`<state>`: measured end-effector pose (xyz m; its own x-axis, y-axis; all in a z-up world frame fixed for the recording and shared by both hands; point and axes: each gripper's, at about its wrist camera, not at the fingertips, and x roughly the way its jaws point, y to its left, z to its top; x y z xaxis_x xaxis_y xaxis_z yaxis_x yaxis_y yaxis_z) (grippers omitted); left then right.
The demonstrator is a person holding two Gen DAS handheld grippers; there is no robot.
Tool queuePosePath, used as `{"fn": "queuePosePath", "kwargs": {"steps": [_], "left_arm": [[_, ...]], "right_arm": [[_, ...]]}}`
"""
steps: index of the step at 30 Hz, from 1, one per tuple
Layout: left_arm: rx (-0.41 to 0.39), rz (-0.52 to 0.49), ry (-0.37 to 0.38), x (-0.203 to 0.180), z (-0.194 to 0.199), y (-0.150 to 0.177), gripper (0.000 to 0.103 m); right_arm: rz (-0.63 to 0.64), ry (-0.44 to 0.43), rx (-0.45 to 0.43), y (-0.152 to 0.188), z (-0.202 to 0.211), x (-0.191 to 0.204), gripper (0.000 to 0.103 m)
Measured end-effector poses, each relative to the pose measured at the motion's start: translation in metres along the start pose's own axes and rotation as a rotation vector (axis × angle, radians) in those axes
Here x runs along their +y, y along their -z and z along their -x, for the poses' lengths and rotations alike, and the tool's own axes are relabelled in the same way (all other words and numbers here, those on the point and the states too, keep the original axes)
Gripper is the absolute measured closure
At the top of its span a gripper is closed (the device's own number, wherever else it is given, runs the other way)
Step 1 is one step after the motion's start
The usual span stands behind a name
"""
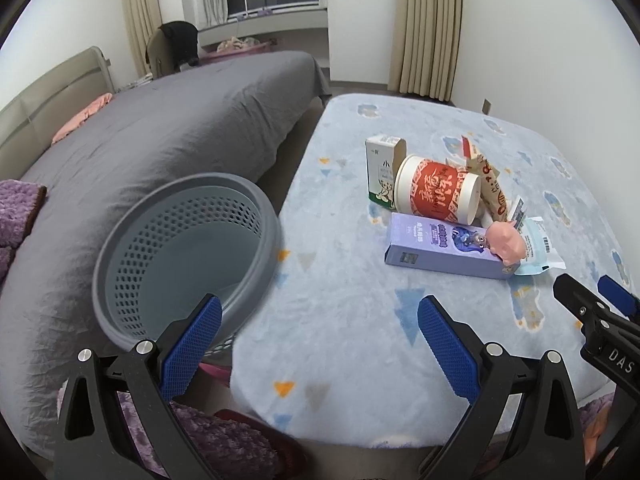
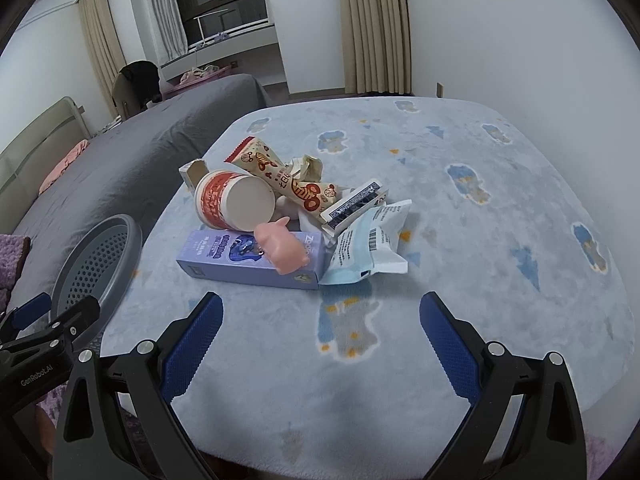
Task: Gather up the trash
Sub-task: 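Reach the right tool to the pink pig toy and close on it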
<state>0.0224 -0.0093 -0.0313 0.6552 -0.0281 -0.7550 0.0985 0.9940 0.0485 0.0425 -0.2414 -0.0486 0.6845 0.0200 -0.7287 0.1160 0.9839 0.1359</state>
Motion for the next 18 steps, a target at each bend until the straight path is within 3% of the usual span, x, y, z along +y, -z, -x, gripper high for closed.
{"fn": "queuePosePath", "kwargs": {"steps": [11,18], "left_arm": [[0.019,-0.008,-0.002,-0.009,-0.036,-0.009,0.007],[0.045,0.016,0.001,-0.003,-0.05,-0.008,0.007]], "right_arm": [[0.109,-0.012,0.019,-0.024,-0.051,0.01,0.009],[0.154,-0.018,0.011,-0.027,-0.063,0.021,0.01]]}}
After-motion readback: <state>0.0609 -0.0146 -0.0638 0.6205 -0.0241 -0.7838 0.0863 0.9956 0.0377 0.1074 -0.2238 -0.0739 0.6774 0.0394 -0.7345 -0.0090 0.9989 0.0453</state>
